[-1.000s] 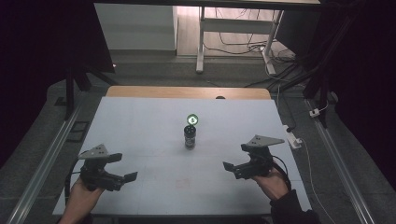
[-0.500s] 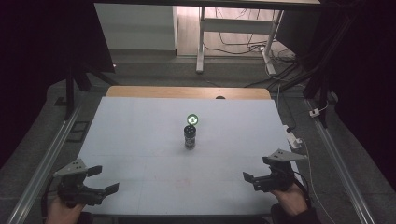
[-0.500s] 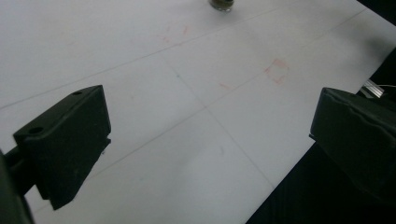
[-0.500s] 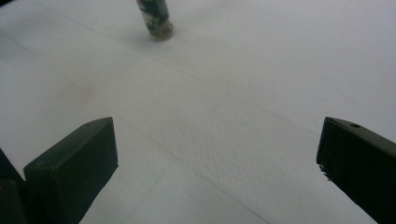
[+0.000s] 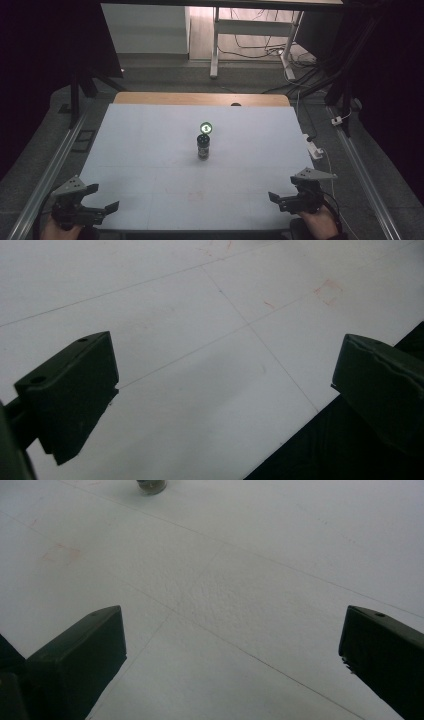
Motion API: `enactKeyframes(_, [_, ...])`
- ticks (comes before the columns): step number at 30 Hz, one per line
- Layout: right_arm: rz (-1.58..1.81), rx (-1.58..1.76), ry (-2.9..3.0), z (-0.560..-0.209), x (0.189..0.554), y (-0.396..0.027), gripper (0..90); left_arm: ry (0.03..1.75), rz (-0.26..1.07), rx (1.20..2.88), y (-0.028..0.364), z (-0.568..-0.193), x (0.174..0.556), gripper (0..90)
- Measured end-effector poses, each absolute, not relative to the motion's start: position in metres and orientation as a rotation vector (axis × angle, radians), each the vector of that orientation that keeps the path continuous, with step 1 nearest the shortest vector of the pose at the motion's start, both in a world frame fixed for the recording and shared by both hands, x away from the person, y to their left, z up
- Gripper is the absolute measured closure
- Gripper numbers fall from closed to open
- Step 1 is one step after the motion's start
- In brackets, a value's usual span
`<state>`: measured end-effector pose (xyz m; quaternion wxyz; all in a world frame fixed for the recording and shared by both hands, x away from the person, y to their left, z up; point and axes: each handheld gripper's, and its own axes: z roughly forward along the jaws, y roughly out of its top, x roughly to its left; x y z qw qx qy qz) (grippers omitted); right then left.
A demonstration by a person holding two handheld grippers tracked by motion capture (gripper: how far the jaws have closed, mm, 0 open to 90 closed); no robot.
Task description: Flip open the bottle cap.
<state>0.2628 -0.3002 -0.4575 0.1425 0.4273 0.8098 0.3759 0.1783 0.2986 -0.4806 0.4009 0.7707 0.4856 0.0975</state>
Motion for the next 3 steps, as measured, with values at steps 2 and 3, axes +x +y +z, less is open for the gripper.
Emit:
enactKeyframes(2, [1.072,1.231,2.334,-0.4578,0.263,-0.2995,0.0,1.231,0.241,1.944,0.2987,-0.4805,0.179,0.0])
enactKeyframes(3, [1.059,1.235,2.331,-0.4582,0.263,-0.2987,0.0,1.232,0.238,1.941,0.2985,-0.4804,0.1794,0.0])
